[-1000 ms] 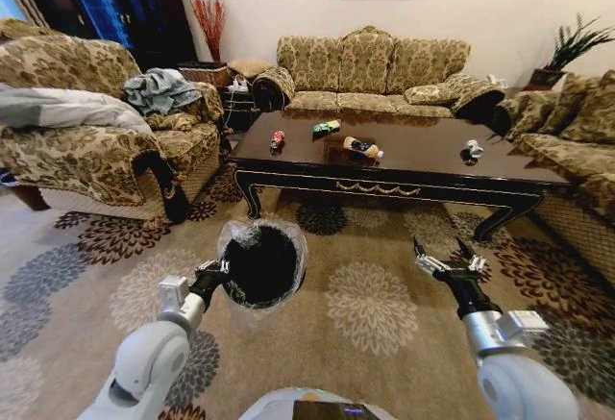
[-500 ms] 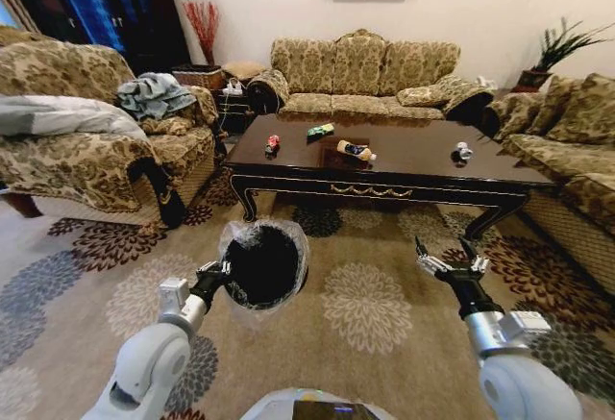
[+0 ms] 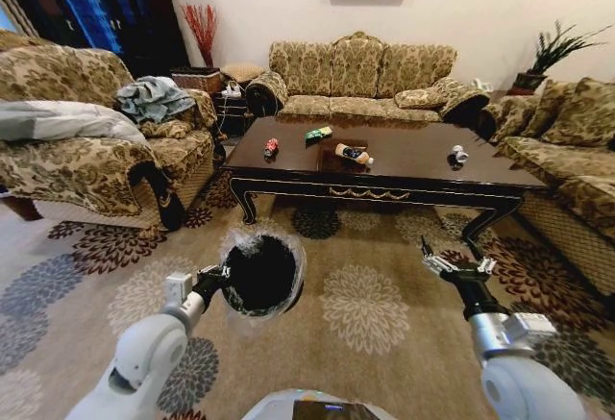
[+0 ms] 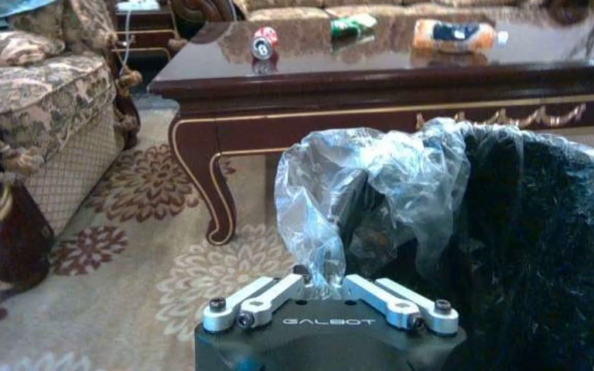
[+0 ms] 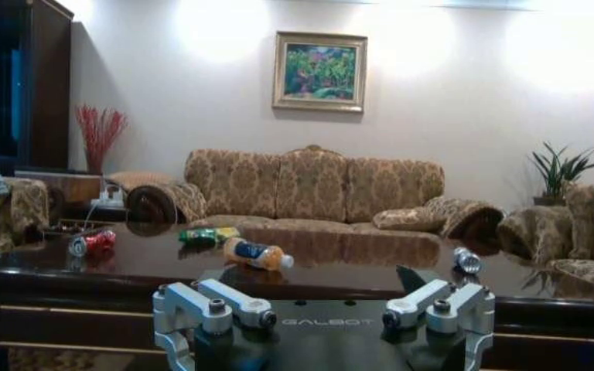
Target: Move to the front of the table and place the trash on the table into the trash bin.
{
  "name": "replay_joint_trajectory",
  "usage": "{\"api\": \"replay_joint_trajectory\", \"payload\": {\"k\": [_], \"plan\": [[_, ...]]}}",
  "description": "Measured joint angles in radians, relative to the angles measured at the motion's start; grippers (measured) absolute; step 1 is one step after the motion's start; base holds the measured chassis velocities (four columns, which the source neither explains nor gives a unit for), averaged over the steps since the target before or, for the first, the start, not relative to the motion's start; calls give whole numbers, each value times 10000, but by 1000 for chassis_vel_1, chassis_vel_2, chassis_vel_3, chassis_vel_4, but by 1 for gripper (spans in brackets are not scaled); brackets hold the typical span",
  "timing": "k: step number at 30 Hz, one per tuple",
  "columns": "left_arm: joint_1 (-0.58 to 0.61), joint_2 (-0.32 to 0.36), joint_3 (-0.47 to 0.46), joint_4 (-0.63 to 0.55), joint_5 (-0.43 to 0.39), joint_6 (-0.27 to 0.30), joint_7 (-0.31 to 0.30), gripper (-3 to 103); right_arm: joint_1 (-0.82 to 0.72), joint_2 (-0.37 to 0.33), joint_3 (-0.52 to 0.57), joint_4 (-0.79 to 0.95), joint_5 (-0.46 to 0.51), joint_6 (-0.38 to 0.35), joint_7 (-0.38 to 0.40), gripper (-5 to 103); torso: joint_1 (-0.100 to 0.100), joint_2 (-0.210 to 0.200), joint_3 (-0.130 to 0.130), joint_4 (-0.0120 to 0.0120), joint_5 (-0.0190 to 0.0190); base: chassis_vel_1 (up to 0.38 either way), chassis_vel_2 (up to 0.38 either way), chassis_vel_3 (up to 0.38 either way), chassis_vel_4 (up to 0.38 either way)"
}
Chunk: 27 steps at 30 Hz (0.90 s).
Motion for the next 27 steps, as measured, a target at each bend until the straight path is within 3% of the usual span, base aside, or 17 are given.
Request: {"api": "replay_joint_trajectory", "payload": {"k": [6, 12, 27], "plan": [[-33, 550, -467, 0, -493, 258, 15, 2, 115, -33, -70, -217, -21, 5, -35, 100, 101, 288, 185, 1, 0, 0, 0, 0, 0], [91, 591, -652, 0, -559, 312, 230, 2, 157, -127, -68, -306, -40, -24, -79, 100, 180, 503, 321, 2, -1, 0, 0, 0, 0], [-397, -499, -799, 412, -234, -377, 811, 2, 296, 160, -268, 89, -472, -465, 156, 100, 415, 1126, 709, 2, 1, 0, 0, 0, 0]]}}
